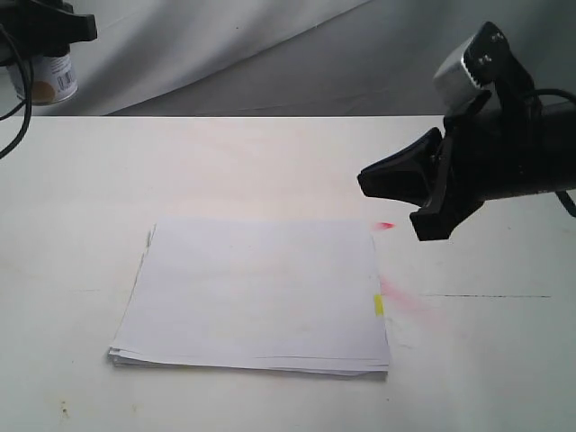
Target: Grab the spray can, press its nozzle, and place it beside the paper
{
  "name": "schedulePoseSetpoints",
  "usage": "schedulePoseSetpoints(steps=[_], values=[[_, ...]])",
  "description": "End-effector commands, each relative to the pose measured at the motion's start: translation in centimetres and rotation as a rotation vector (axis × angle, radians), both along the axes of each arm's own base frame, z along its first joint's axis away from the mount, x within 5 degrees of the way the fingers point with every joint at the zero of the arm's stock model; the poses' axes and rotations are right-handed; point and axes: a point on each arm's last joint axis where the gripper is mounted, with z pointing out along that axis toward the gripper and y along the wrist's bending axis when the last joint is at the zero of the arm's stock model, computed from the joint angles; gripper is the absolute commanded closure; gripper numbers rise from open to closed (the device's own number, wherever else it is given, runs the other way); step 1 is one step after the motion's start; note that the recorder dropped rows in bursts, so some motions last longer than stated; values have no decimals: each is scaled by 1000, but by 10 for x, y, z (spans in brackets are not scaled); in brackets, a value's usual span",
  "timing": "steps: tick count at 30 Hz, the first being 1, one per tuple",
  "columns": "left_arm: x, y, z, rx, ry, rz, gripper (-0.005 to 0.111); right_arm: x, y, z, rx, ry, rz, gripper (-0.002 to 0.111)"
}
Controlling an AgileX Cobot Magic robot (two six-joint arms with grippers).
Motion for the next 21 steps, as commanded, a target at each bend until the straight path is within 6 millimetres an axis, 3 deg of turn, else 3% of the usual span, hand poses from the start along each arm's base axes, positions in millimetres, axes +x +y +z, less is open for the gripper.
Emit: schedulePoseSetpoints(steps=[1, 9, 15, 21], values=[[-1, 0, 9, 15, -29, -1, 107, -1, -3, -5, -15, 0, -33, 108], [-2, 0, 10, 11, -33, -4, 107, 0, -3, -6, -16, 3, -33, 108], [-9, 2, 23, 2, -70, -6, 107, 0, -3, -6, -16, 3, -33, 108], [-6, 0, 63, 39, -145, -75, 107, 0, -3, -6, -16, 3, -33, 108]])
